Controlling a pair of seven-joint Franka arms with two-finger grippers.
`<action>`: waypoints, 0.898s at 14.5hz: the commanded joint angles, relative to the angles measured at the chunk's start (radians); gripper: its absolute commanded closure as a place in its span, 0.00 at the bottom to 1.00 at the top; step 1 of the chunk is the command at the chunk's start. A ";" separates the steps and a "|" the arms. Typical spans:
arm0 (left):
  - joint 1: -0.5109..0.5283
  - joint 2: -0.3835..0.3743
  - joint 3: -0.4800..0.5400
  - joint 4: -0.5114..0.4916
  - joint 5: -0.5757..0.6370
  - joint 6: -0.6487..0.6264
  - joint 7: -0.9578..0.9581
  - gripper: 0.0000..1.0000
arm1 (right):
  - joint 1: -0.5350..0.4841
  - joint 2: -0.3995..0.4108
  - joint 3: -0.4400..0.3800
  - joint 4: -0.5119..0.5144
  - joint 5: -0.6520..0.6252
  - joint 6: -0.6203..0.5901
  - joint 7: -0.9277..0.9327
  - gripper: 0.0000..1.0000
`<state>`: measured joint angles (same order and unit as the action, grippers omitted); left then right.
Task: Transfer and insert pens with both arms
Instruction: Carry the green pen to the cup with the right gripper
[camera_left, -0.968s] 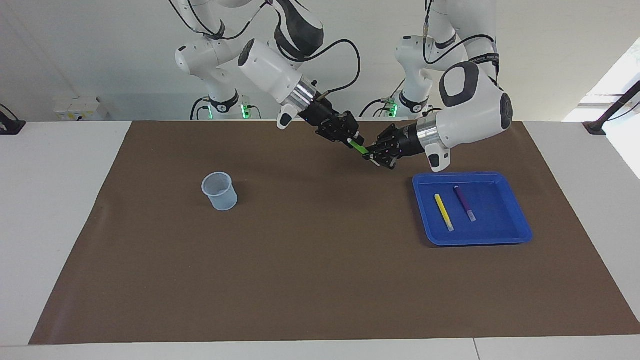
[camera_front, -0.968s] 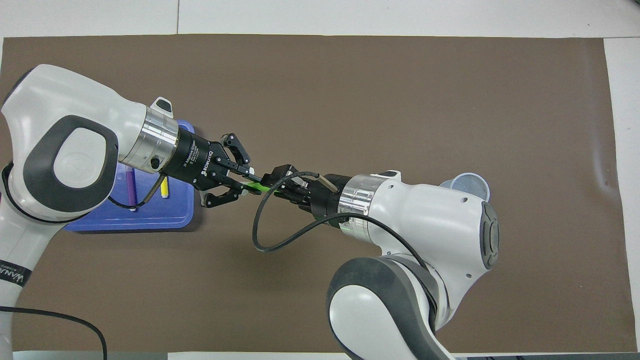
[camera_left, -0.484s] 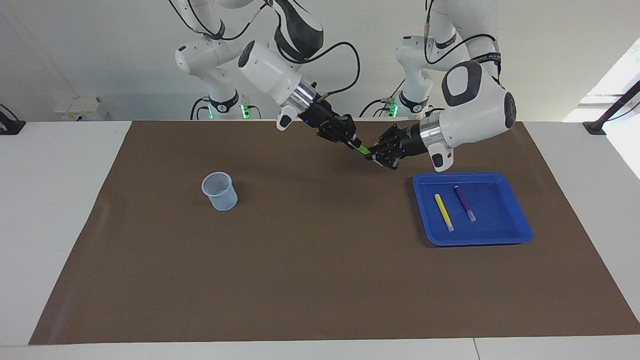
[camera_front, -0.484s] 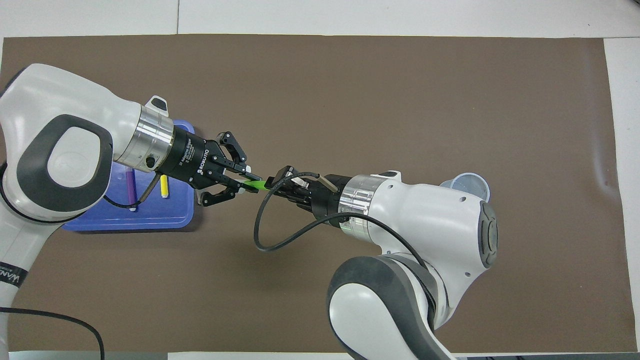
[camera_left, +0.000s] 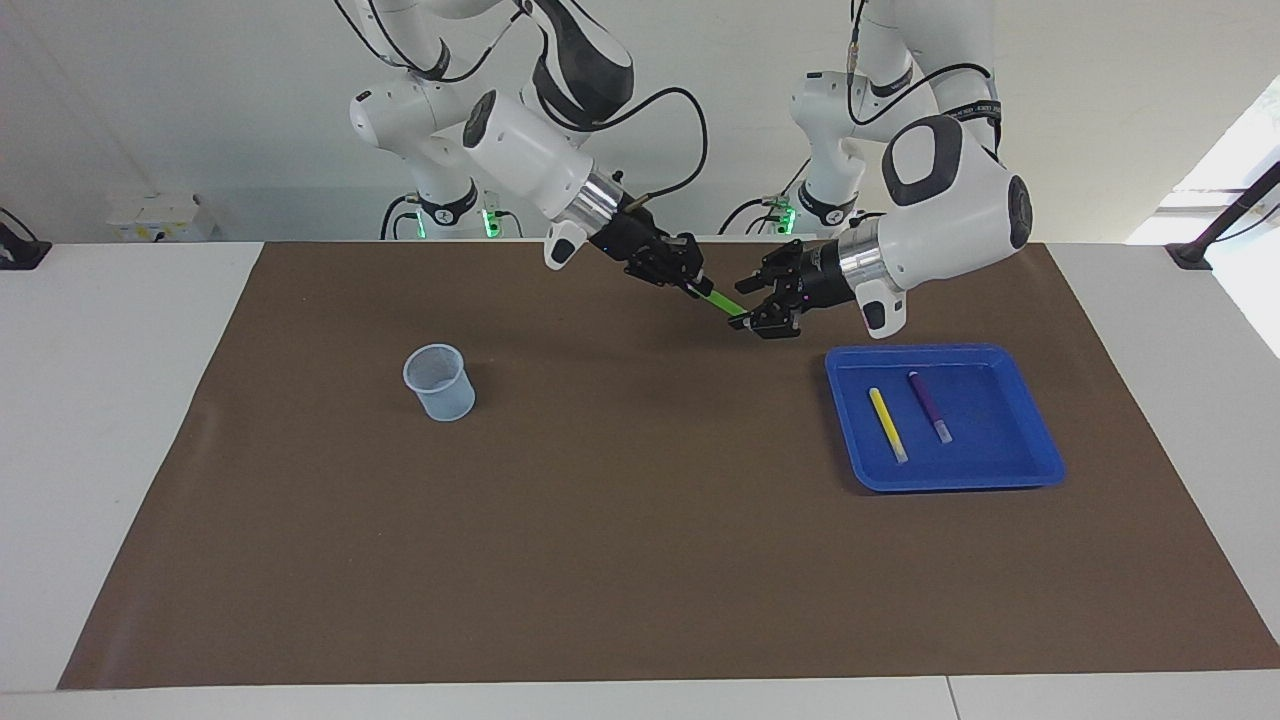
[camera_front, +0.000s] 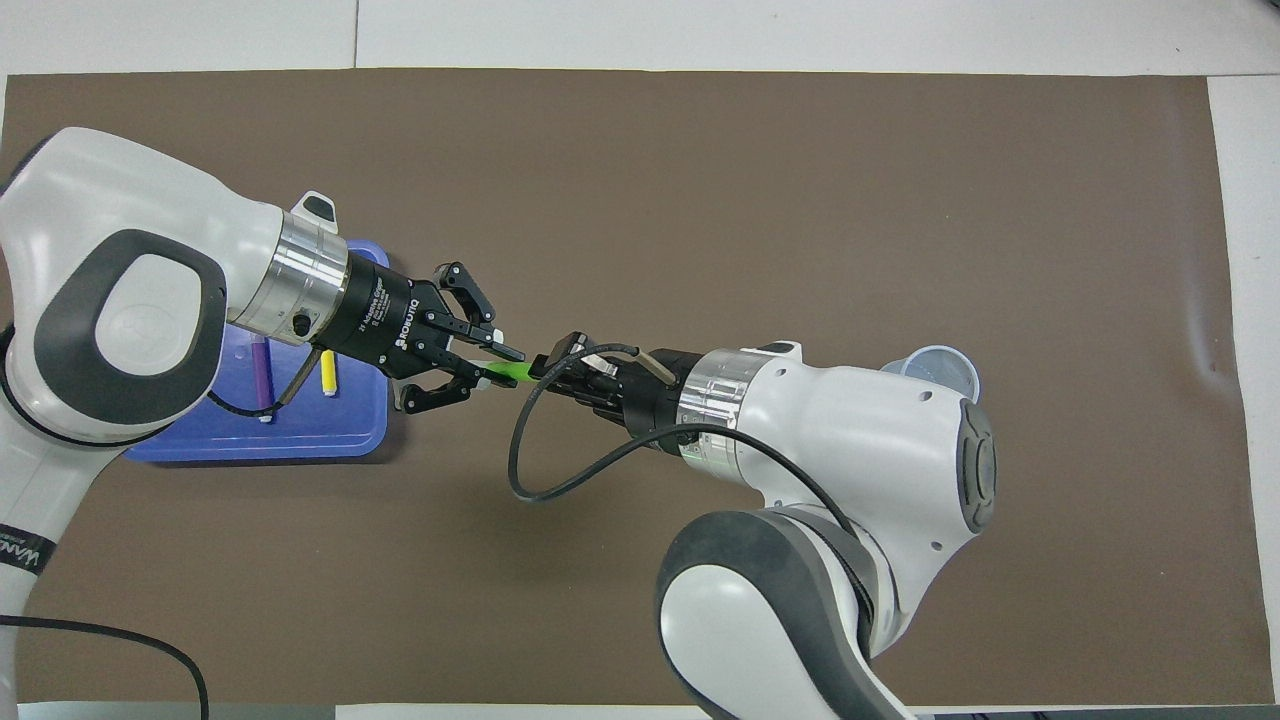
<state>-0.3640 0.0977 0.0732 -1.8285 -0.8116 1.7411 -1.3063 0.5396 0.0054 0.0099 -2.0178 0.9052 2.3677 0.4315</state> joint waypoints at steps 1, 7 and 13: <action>-0.003 -0.029 0.011 -0.041 0.011 0.034 0.100 0.00 | -0.153 -0.036 0.002 0.060 -0.174 -0.279 -0.077 1.00; 0.011 -0.041 0.016 -0.103 0.195 0.148 0.290 0.00 | -0.374 -0.033 0.001 0.199 -0.628 -0.657 -0.574 1.00; 0.129 -0.044 0.016 -0.201 0.434 0.260 0.857 0.00 | -0.377 -0.044 0.001 0.170 -0.910 -0.618 -0.815 1.00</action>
<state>-0.2905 0.0854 0.0919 -1.9583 -0.4260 1.9420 -0.6234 0.1554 -0.0341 0.0018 -1.8359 0.0503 1.7309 -0.3537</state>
